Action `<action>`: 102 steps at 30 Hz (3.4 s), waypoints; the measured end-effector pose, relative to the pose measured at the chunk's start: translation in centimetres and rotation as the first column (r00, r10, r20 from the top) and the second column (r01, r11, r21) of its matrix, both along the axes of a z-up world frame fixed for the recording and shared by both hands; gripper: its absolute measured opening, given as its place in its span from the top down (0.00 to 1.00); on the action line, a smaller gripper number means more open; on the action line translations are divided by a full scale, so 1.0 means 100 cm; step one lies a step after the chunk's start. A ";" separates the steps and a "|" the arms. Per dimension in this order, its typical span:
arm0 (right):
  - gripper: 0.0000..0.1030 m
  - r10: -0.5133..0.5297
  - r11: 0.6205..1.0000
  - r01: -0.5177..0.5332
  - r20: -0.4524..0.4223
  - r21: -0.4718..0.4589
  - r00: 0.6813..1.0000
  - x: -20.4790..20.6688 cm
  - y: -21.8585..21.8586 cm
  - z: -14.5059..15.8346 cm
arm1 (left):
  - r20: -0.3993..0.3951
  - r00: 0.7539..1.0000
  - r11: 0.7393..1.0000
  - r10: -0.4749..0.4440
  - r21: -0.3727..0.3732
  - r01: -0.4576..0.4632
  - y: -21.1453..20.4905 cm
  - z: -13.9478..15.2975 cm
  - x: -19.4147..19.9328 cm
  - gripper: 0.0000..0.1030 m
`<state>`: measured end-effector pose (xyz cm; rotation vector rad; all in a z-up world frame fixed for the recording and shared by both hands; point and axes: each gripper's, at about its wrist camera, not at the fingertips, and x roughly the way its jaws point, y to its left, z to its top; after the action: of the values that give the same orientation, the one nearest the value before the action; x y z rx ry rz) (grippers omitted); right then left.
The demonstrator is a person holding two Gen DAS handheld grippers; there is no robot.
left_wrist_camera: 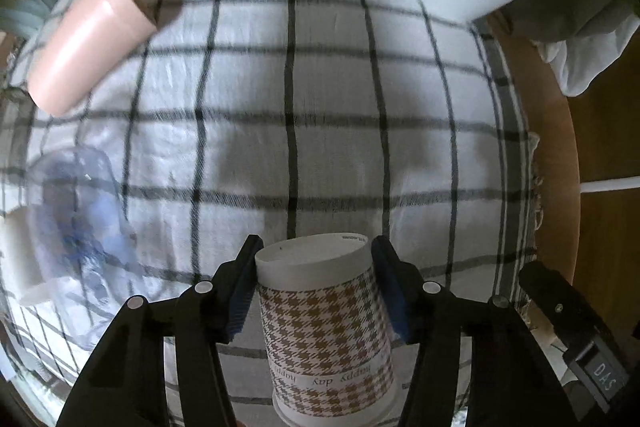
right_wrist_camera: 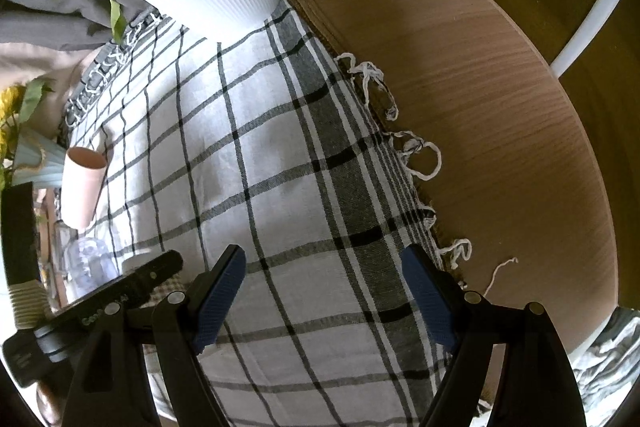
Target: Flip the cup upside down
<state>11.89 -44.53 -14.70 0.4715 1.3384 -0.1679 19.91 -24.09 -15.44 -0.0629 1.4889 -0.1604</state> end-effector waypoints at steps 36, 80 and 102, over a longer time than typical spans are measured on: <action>0.19 0.111 0.978 -0.091 0.097 -0.186 0.989 -0.022 0.011 0.032 | 0.253 0.963 0.995 -0.095 0.040 0.088 -0.010 0.040 -0.050 0.47; 0.09 0.183 0.954 -0.082 0.344 -0.288 0.921 -0.095 0.066 0.135 | 0.534 0.845 0.998 -0.014 0.059 -0.021 0.058 0.143 -0.134 0.05; 0.04 0.235 0.941 -0.080 0.461 -0.330 0.856 -0.157 0.163 0.162 | 0.576 0.817 0.989 -0.005 0.121 -0.079 0.153 0.151 -0.196 0.05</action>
<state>-3.83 -28.24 1.47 0.1241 0.8177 -0.0994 0.35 -8.81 -0.29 0.0679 0.8825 -0.0334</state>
